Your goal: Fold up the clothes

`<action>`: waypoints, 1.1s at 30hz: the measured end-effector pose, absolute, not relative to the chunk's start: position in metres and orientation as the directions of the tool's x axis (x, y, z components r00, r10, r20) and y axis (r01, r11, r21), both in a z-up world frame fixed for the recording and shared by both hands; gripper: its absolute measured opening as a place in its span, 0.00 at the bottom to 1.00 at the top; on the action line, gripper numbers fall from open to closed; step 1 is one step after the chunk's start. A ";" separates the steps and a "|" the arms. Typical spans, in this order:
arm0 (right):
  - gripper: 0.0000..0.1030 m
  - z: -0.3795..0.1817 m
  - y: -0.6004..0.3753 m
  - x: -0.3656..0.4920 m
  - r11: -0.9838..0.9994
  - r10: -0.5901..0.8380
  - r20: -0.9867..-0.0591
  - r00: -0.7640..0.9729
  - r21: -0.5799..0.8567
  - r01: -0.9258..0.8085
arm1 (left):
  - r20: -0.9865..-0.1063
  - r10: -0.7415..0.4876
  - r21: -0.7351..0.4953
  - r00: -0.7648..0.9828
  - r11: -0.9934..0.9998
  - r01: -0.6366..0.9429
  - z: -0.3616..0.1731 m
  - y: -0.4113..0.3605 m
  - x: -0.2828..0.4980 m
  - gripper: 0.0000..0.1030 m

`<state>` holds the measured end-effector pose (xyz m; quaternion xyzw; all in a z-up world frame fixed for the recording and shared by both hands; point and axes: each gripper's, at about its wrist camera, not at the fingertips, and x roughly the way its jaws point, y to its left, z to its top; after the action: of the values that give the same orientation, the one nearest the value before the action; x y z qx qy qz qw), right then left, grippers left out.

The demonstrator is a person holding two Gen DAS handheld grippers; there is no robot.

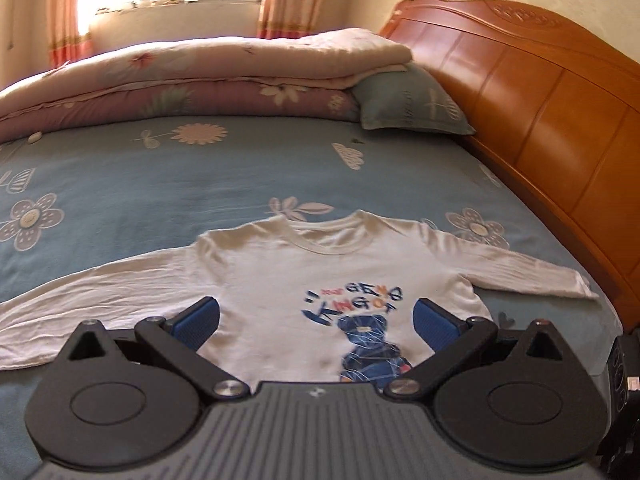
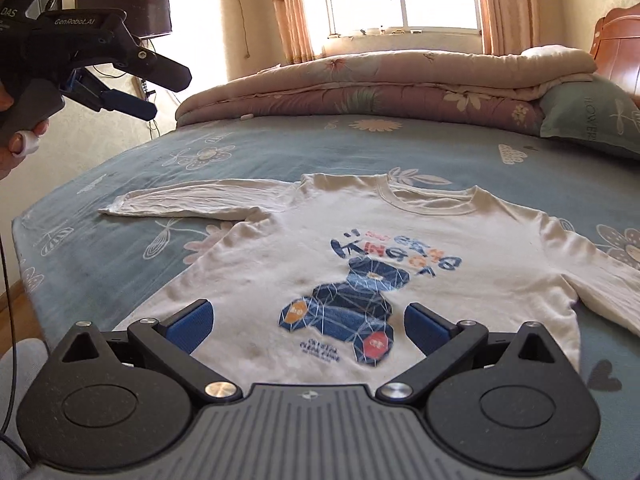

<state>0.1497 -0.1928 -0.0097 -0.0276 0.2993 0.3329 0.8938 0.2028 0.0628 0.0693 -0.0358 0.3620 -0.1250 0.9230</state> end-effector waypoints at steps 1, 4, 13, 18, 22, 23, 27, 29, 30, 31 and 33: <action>1.00 -0.010 -0.199 0.142 0.778 0.576 -0.559 0.596 0.152 -0.610 | -0.667 -0.272 -0.155 0.694 0.961 0.227 0.062 0.051 0.201 0.99; 1.00 -0.020 -0.213 0.133 0.800 0.554 -0.595 0.582 0.190 -0.569 | -0.713 -0.289 -0.153 0.639 0.953 0.260 0.028 0.018 0.196 0.99; 1.00 -0.051 -0.239 0.124 0.847 0.510 -0.679 0.528 0.288 -0.447 | -0.839 -0.226 -0.122 0.495 0.965 0.233 -0.069 -0.009 0.178 0.99; 1.00 -0.069 -0.256 0.123 0.855 0.518 -0.704 0.485 0.402 -0.328 | -0.847 -0.208 -0.084 0.490 0.961 0.263 -0.089 -0.004 0.160 0.99; 1.00 -0.063 -0.262 0.126 0.848 0.529 -0.681 0.506 0.451 -0.279 | -0.825 -0.234 -0.064 0.514 0.943 0.326 -0.083 -0.005 0.145 0.99; 1.00 -0.059 -0.262 0.126 0.848 0.528 -0.670 0.521 0.453 -0.276 | -0.815 -0.258 -0.079 0.518 0.936 0.343 -0.079 -0.006 0.141 0.99; 1.00 -0.036 -0.261 0.129 0.832 0.541 -0.593 0.597 0.483 -0.274 | -0.776 -0.338 -0.124 0.532 0.910 0.396 -0.064 -0.012 0.127 0.99; 1.00 -0.025 -0.261 0.132 0.816 0.553 -0.551 0.625 0.509 -0.273 | -0.768 -0.366 -0.146 0.525 0.899 0.414 -0.062 -0.016 0.125 0.99; 1.00 -0.019 -0.260 0.133 0.815 0.549 -0.532 0.645 0.512 -0.272 | -0.760 -0.387 -0.162 0.523 0.891 0.424 -0.060 -0.018 0.123 0.99; 1.00 -0.014 -0.258 0.134 0.822 0.537 -0.520 0.665 0.501 -0.271 | -0.749 -0.412 -0.186 0.519 0.883 0.432 -0.059 -0.018 0.122 0.99; 1.00 -0.006 -0.251 0.135 0.843 0.506 -0.506 0.698 0.461 -0.276 | -0.726 -0.461 -0.248 0.510 0.868 0.431 -0.057 -0.016 0.121 0.99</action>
<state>0.1352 -0.2514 -0.0065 0.1780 0.3226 0.2163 0.9041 0.1214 -0.0162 -0.0574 -0.0175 0.4233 -0.2567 0.8687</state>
